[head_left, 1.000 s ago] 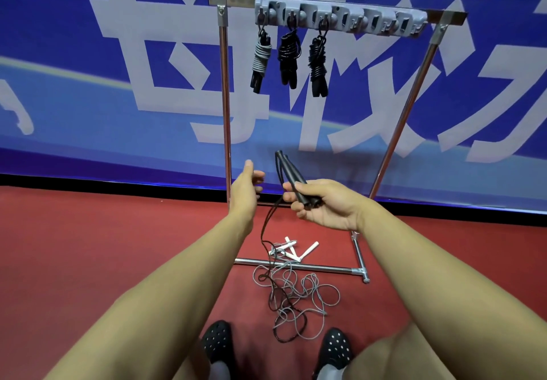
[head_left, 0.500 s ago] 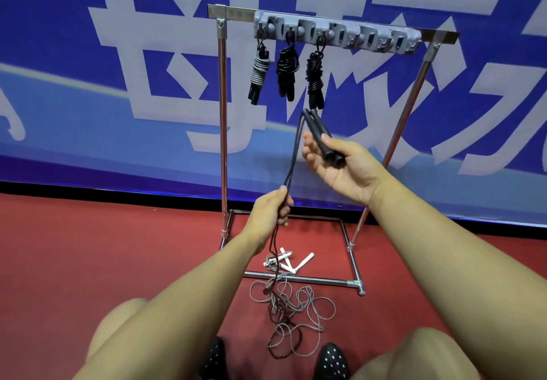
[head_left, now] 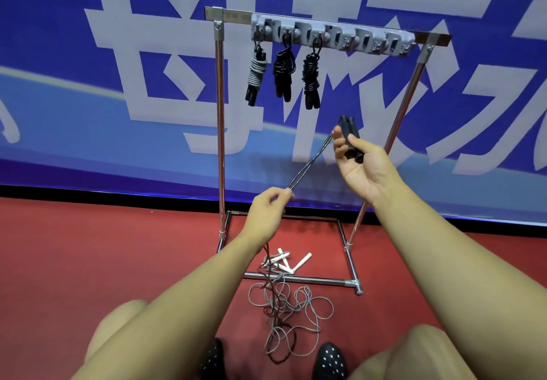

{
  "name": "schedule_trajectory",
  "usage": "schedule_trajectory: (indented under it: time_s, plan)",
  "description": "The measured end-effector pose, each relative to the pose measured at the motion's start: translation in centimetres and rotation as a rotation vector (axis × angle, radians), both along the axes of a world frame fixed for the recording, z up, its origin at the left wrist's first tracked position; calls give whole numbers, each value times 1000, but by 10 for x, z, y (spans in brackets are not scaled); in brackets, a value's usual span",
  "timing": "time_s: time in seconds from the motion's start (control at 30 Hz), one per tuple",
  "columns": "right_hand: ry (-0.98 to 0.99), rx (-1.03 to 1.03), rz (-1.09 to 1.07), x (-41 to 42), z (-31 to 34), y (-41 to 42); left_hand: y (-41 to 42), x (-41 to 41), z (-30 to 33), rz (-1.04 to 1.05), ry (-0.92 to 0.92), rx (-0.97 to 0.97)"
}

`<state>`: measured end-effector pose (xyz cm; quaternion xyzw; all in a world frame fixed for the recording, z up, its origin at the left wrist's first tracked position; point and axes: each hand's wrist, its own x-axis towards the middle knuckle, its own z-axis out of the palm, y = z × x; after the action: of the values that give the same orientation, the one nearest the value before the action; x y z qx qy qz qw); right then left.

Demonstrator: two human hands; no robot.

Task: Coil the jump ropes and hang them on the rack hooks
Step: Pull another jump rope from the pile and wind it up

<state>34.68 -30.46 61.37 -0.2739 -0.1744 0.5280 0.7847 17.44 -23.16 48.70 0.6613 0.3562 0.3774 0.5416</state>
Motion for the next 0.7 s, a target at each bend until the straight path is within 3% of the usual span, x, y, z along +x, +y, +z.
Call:
schedule_trajectory:
  time_s: [0.17,0.27,0.37,0.47,0.6,0.7]
  plan:
    - [-36,-51,22,3,-9,-4,6,-4,-11,57,69,131]
    - [-54,-71,25,2,-12,-4,3,-6,-13,-9,136,162]
    - [-66,-81,40,1,-13,-6,-1,-9,-13,-97,59,43]
    - [-78,-87,52,0,-14,-8,-2,-11,-10,-16,-50,-52]
    - [-109,-97,68,-2,-18,-11,2,-9,-9,227,107,60]
    - [-108,-96,68,-1,-19,-11,5,-8,-10,148,65,-72]
